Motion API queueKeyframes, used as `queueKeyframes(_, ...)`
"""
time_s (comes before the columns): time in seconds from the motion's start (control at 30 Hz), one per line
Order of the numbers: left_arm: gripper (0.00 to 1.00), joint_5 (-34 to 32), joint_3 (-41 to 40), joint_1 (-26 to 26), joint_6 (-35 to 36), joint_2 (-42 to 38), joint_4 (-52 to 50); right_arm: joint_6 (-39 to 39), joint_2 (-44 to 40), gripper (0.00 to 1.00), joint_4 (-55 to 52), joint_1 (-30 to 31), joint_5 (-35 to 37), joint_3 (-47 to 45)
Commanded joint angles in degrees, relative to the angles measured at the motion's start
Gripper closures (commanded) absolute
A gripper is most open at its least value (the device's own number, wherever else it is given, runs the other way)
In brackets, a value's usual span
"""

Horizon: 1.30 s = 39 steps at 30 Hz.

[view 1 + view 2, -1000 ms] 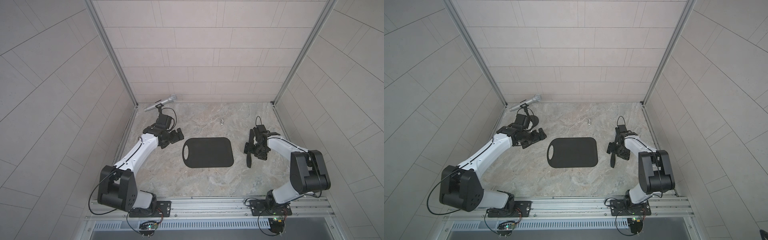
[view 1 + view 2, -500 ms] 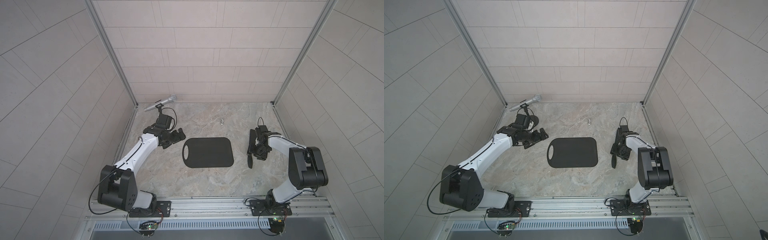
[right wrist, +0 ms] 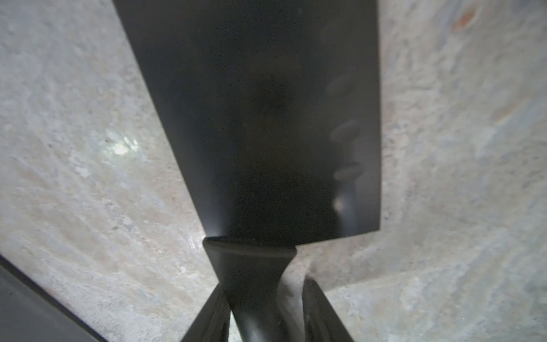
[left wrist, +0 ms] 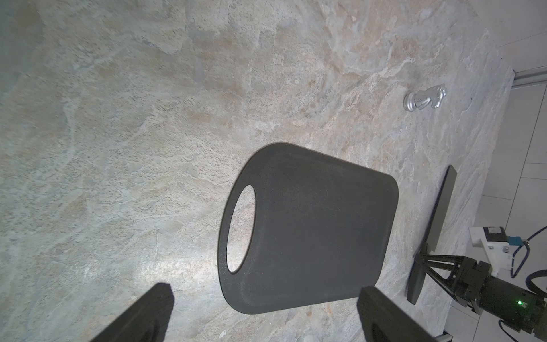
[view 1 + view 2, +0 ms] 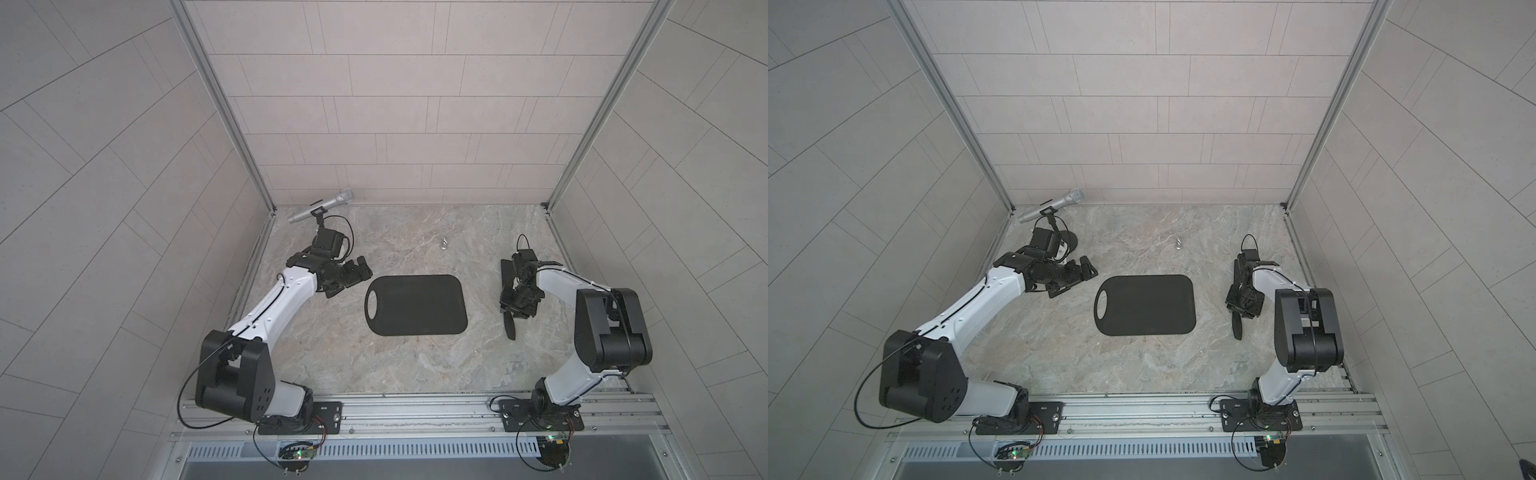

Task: Align the knife with the edge of the cutting board
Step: Pick up the knife at the center of the board.

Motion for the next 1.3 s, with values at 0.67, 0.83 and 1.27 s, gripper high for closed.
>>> queueKeyframes(0.67,0.00,0.15,0.64,0.30,0.42,-0.27,-0.43,0.93,-1.10,1.00,7.81,3.46,-1.91,-3.58)
queueKeyframes(0.83,0.00,-0.03,0.80,0.23,0.42,-0.18,-0.39,2.48,-5.69,1.00,8.71,7.04,-1.45,-4.69)
queueKeyframes(1.27,0.00,-0.44,0.63,0.29,0.61,-0.02,-0.38,9.90,-9.12,1.00,10.72,21.84,2.39,-5.47)
